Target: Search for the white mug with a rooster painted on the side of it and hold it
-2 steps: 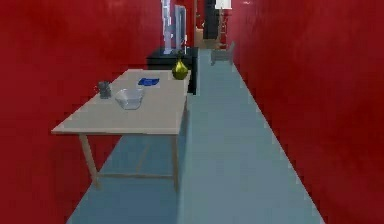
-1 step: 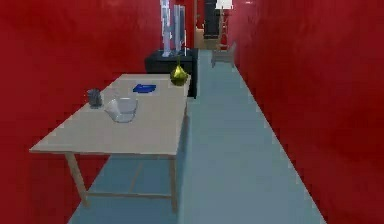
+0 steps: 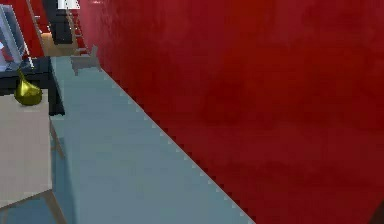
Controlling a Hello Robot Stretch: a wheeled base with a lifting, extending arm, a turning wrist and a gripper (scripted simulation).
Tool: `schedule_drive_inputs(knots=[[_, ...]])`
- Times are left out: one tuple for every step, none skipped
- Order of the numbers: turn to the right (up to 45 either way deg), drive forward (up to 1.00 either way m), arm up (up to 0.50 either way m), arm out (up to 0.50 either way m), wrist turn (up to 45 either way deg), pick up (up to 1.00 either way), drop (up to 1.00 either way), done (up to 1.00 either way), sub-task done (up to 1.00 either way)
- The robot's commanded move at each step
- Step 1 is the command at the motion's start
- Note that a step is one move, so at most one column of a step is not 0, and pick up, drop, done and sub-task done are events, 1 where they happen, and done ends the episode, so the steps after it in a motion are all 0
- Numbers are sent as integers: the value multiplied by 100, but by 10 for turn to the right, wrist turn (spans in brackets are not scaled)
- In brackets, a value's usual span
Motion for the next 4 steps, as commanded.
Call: schedule_drive_inputs(knots=[[0, 10, 0, 0, 0, 0, 0, 0, 0], [30, 0, 0, 0, 0, 0, 0, 0, 0], [0, 65, 0, 0, 0, 0, 0, 0, 0], [-360, 0, 0, 0, 0, 0, 0, 0, 0]])
